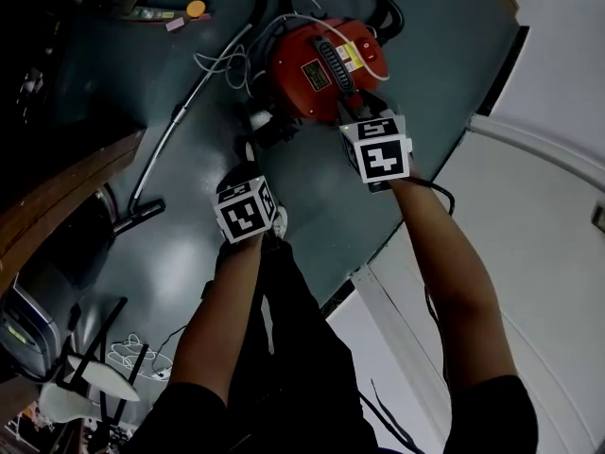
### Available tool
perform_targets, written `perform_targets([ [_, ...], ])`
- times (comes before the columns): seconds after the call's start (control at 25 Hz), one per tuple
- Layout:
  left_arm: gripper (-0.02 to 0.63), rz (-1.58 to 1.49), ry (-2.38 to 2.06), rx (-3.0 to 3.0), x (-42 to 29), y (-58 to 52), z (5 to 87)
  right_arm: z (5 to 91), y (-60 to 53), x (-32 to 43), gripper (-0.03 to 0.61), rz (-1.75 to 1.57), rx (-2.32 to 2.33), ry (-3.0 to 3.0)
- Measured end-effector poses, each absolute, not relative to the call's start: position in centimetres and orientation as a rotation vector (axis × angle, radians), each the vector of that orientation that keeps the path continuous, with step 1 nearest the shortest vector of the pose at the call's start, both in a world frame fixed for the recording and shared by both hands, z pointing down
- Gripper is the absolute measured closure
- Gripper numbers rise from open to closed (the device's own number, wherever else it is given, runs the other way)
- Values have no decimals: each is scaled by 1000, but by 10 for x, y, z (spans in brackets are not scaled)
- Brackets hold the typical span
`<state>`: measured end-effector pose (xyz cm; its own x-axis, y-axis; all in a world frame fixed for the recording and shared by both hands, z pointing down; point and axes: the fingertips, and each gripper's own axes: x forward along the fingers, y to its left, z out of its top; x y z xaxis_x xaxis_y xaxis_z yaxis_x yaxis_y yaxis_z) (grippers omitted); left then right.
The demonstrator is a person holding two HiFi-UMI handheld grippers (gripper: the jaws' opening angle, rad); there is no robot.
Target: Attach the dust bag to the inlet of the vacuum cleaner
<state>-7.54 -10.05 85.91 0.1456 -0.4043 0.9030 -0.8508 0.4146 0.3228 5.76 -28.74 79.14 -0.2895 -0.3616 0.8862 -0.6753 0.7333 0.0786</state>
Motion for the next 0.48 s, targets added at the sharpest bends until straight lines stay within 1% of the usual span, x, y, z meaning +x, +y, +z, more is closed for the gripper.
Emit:
perform_targets([
  [0.2, 583, 447, -1449, 1179, -73, -105, 863, 814, -296, 59, 423, 392, 796, -1848],
  [0.32, 581, 444, -1442, 1190, -69, -108, 865, 821, -300, 61, 424, 341, 798, -1812],
  [0.36, 581, 443, -1441, 1190, -68, -109, 866, 823, -301, 62, 437, 324, 794, -1800],
  [0.48, 581, 448, -1437, 1189, -68, -110, 871, 826, -303, 63, 443, 348, 779, -1777],
])
